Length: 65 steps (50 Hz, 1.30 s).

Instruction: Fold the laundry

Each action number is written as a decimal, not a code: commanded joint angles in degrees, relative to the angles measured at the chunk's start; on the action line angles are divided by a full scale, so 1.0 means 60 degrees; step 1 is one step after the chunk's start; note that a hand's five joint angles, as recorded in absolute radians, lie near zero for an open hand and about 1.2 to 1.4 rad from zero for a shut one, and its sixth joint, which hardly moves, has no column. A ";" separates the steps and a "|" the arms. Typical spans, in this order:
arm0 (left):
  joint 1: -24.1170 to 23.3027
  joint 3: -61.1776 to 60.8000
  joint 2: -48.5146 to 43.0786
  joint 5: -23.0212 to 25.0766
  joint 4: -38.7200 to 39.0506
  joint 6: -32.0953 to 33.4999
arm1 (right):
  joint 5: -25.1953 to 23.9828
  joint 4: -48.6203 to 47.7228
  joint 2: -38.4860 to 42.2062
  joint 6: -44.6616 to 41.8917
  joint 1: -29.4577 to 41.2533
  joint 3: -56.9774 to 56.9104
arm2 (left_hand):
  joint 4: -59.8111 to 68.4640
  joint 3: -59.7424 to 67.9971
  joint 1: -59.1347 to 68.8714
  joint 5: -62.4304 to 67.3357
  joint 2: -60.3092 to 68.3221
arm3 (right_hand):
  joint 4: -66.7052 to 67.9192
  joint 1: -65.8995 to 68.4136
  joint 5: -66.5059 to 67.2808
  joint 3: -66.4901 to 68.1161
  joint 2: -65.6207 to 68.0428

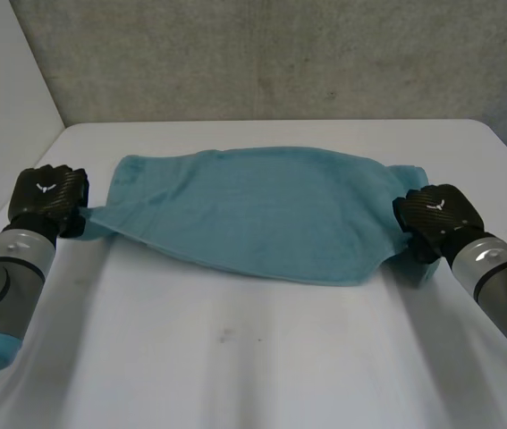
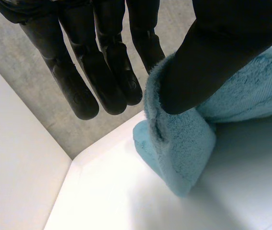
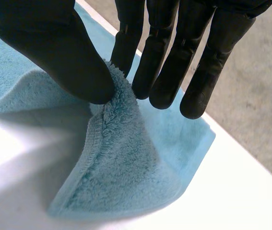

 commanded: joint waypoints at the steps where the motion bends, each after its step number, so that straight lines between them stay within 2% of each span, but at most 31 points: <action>1: 0.0056 0.0040 0.0035 -0.0051 0.0011 -0.0026 | -0.0006 0.0055 -0.0027 0.1957 -0.0574 0.0194 | 0.1918 0.1924 0.2461 0.2436 0.1858 | -0.2142 0.0052 -0.1881 -0.2090 -0.2038; 3: 0.0129 0.0040 0.0064 -0.0066 0.0011 -0.0041 | 0.0024 0.0113 -0.0027 0.2366 -0.0735 0.0208 | 0.1918 0.1924 0.2461 0.2436 0.1858 | -0.3771 -0.1576 -0.3510 -0.3719 -0.3667; 8: 0.0261 0.0011 0.0123 -0.0081 0.0011 -0.0055 | -0.0064 0.0567 -0.0085 0.2647 -0.1160 0.0267 | 0.1918 0.1924 0.2461 0.2436 0.1858 | -0.4449 -0.2255 -0.4189 -0.4397 -0.4345; 14: 0.0378 0.0011 0.0123 -0.0080 0.0011 -0.0055 | -0.0386 0.1007 -0.0246 0.2735 -0.1600 0.0545 | 0.1918 0.1924 0.2461 0.2436 0.1858 | -0.6748 -0.4553 -0.6487 -0.6696 -0.6644; 26: 0.0481 0.0011 0.0108 -0.0066 -0.0004 -0.0070 | -0.0372 0.0759 -0.0627 0.2954 -0.2245 0.1556 | 0.1918 0.1924 0.2461 0.2436 0.1858 | -0.7227 -0.5033 -0.6966 -0.7175 -0.7123; 32: 0.0481 0.0011 0.0108 -0.0066 -0.0004 -0.0070 | -0.0371 0.0013 -0.0496 0.3495 -0.2201 0.1644 | 0.1918 0.1924 0.2461 0.2436 0.1858 | -0.6556 -0.4362 -0.6295 -0.6504 -0.6452; 46: 0.0466 -0.0004 0.0079 -0.0051 0.0011 -0.0070 | -0.0328 -0.0780 0.1247 0.3877 -0.2142 0.0810 | 0.1918 0.1924 0.2461 0.2436 0.1858 | -0.5266 -0.3072 -0.5006 -0.5215 -0.5163; 49: 0.0466 -0.0004 0.0064 -0.0051 -0.0004 -0.0070 | -0.0299 -0.0824 0.1540 0.3936 -0.2201 0.0546 | 0.1918 0.1924 0.2461 0.2436 0.1858 | -0.2557 -0.0363 -0.2296 -0.2505 -0.2453; 51: 0.0466 -0.0004 0.0064 -0.0051 -0.0004 -0.0070 | -0.0269 -0.1056 0.1599 0.4038 -0.2215 0.0429 | 0.1918 0.1924 0.2461 0.2436 0.1858 | 0.1905 0.4099 0.2165 0.1957 0.2008; 54: 0.0481 -0.0004 0.0079 -0.0051 -0.0004 -0.0070 | -0.0196 -0.1365 0.1570 0.4214 -0.2230 0.0413 | 0.1918 0.1924 0.2461 0.2436 0.1858 | 0.1931 0.4125 0.2191 0.1983 0.2035; 58: 0.0452 0.0011 0.0108 -0.0066 -0.0077 -0.0070 | 0.0126 -0.1498 0.0709 0.4126 -0.2318 0.0428 | 0.1918 0.1924 0.2461 0.2436 0.1858 | 0.1931 0.4125 0.2191 0.1983 0.2035; 59: 0.0452 0.0011 0.0123 -0.0080 -0.0106 -0.0055 | 0.0199 -0.1425 -0.0193 0.4126 -0.2376 0.0457 | 0.1918 0.1924 0.2461 0.2436 0.1858 | 0.1931 0.4125 0.2191 0.1983 0.2035; 61: 0.0452 0.0025 0.0239 -0.0066 -0.0179 -0.0026 | 0.0170 -0.1308 -0.1033 0.4083 -0.2435 0.0487 | 0.1918 0.1924 0.2461 0.2436 0.1858 | 0.1931 0.4125 0.2191 0.1983 0.2035; 65: 0.0481 0.0040 0.1688 -0.0066 -0.0983 0.0062 | -0.0020 -0.0124 -0.2558 0.3673 -0.2610 0.0253 | 0.1918 0.1924 0.2461 0.2436 0.1858 | 0.1931 0.4125 0.2191 0.1983 0.2035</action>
